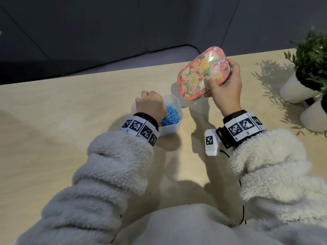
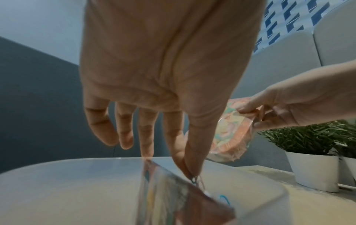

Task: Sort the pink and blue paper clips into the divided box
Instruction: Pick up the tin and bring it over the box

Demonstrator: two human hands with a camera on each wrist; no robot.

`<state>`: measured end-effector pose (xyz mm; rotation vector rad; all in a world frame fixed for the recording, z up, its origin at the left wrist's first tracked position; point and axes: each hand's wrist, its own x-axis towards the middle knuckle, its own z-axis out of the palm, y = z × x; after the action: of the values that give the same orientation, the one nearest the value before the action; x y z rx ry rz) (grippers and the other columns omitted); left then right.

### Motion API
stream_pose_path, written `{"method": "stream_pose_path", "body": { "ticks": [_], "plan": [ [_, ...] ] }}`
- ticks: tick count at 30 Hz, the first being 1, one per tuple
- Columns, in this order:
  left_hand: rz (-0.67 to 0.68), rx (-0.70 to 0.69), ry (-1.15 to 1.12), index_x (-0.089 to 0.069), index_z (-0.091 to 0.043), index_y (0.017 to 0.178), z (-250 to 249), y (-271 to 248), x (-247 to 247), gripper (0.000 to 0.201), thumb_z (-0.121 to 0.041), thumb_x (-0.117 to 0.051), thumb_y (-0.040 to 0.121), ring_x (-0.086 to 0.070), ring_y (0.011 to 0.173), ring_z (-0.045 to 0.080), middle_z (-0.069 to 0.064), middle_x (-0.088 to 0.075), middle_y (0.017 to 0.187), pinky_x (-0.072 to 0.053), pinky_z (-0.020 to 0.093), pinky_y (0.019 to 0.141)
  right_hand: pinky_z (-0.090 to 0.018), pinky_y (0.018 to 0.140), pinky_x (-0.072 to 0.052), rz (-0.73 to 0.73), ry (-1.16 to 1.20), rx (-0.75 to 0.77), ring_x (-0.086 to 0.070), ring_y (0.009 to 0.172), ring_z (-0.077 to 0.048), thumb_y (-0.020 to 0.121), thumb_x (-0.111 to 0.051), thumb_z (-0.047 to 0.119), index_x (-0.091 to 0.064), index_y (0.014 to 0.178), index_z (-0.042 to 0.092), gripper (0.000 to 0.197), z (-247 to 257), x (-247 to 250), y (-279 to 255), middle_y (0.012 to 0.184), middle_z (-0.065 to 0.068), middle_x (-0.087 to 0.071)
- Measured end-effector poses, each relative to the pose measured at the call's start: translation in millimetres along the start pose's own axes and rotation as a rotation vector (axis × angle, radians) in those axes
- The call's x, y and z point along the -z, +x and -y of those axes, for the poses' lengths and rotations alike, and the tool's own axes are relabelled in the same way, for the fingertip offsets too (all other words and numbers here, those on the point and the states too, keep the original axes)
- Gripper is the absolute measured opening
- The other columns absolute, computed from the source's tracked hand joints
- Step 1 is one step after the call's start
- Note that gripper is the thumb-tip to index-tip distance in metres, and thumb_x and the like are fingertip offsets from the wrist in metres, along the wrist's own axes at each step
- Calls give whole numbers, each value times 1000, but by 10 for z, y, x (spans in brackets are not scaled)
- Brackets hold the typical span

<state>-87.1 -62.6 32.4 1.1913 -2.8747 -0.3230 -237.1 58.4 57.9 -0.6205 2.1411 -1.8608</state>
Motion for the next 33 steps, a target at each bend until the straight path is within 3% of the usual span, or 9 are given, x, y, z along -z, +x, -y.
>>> {"method": "stream_pose_path", "body": {
  "ticks": [3, 8, 12, 16, 20, 23, 26, 28, 33],
  "plan": [
    [-57, 14, -36, -64, -3, 95, 41, 27, -34, 23, -17, -49, 85, -40, 118, 29, 8, -56, 124, -34, 39, 89, -29, 57, -60, 0, -4, 0, -57, 108, -14, 79, -65, 3, -37, 132, 14, 61, 20, 13, -14, 123, -1, -50],
    [29, 67, -221, -63, -6, 98, 93, 8, 90, 23, -19, -48, 88, -34, 123, 26, 5, -50, 125, -32, 39, 97, -25, 52, -58, 11, 34, -27, -57, 107, -15, 80, -64, 2, -36, 133, 15, 61, 57, -20, -78, 120, 1, -49],
    [-61, 154, -582, -63, -9, 79, 285, -74, 352, 9, -14, -56, 80, -58, 92, 26, 7, -64, 88, -49, 36, 85, -25, 52, -57, 24, 66, -33, -58, 108, -15, 81, -63, 1, -36, 131, 15, 59, 87, -49, -111, 120, 1, -50],
    [-8, 94, -343, -60, -8, 75, 438, -183, 314, 4, -12, -58, 76, -63, 87, 31, 14, -70, 87, -50, 35, 80, -30, 54, -59, 41, 62, -37, -58, 109, -16, 80, -63, 2, -36, 131, 15, 59, 88, -90, -130, 118, 4, -49],
    [60, -4, -104, -63, -4, 88, 458, -159, 258, 14, -14, -54, 85, -58, 92, 32, 16, -66, 98, -39, 33, 72, -42, 72, -60, 43, 29, -20, -56, 115, -17, 79, -64, 2, -36, 132, 13, 61, 81, -121, -140, 123, 1, -49],
    [58, -38, -180, -61, 0, 84, 434, -132, 258, 15, -6, -48, 84, -57, 89, 31, 18, -64, 96, -42, 35, 75, -43, 80, -59, 36, 24, -12, -55, 115, -16, 79, -64, 2, -37, 132, 13, 61, 77, -121, -144, 124, 0, -50],
    [77, -35, -310, -56, -1, 78, 354, -106, 264, 12, -5, -47, 84, -51, 81, 27, 20, -62, 93, -44, 37, 75, -33, 70, -61, 26, 33, -18, -55, 115, -16, 79, -63, 1, -37, 132, 13, 60, 72, -80, -140, 123, 0, -49],
    [69, -24, -328, -61, 2, 83, 333, -70, 244, 17, -9, -49, 86, -55, 83, 31, 20, -64, 93, -46, 38, 78, -36, 70, -61, 24, 30, -16, -55, 114, -16, 79, -64, 2, -37, 132, 15, 60, 69, -52, -139, 124, 0, -49],
    [54, -6, -448, -69, -12, 92, 297, 42, 231, 20, -19, -51, 89, -56, 90, 21, 5, -68, 101, -39, 26, 77, -30, 64, -61, 13, 18, -29, -57, 109, -12, 80, -63, 2, -36, 133, 15, 61, 39, 3, -151, 120, 2, -49]
  ]
}}
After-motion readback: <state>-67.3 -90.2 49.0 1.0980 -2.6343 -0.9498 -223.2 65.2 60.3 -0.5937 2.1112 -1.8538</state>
